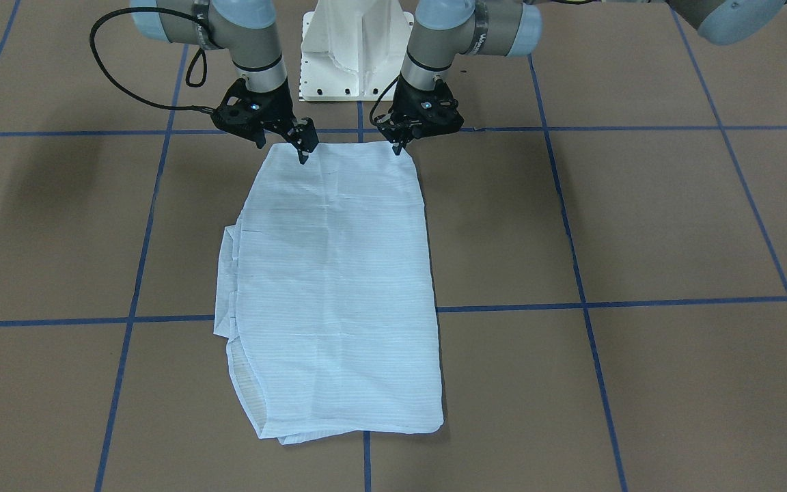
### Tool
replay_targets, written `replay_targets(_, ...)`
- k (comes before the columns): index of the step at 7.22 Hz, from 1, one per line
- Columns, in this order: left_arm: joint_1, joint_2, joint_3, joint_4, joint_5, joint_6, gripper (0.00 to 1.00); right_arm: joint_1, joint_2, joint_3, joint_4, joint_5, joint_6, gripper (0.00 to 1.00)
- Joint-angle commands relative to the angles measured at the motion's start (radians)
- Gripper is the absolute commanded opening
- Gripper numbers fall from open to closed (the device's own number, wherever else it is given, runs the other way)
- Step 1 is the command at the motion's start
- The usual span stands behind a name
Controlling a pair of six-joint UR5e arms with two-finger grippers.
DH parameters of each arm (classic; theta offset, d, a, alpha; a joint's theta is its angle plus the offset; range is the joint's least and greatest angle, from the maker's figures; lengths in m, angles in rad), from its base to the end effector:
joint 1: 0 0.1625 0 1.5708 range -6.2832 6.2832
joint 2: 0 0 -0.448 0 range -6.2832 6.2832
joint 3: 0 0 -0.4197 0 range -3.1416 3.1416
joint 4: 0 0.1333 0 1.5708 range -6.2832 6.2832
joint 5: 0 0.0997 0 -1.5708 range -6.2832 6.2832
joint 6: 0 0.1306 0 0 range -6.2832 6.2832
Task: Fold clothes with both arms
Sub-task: 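Move the right gripper to the bundle's near edge beside the left gripper, then lower both grippers onto the bundle's edge nearest the robot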
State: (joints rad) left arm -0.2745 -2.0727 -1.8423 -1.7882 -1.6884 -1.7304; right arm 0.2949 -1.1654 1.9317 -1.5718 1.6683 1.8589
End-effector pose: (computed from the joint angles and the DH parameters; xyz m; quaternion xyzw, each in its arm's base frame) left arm 0.6216 -0.2976 0.2497 -0.0244 0.4768 -0.1618 0.8637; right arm -0.5783 -0.3017 0.3078 -0.0439 -0.3731 0.2489 0.8927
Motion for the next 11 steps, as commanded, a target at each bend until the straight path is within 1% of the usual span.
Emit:
replay_targets(1,-0.003,-0.006,-0.002,0.001,0.001,0.0,0.0,-0.034,0.02,-0.063,-0.001,-0.009,0.063,1.0)
replay_targets(6,-0.003,-0.004,0.003,0.0,0.003,0.0,0.0,-0.066,-0.008,-0.062,-0.001,-0.007,0.065,1.0)
replay_targets(10,-0.005,-0.003,0.005,0.0,0.006,0.0,0.0,-0.072,-0.008,-0.057,-0.001,-0.007,0.066,0.99)
replay_targets(11,-0.005,-0.004,0.008,0.0,0.007,0.0,0.0,-0.072,-0.007,-0.05,-0.001,-0.005,0.066,0.84)
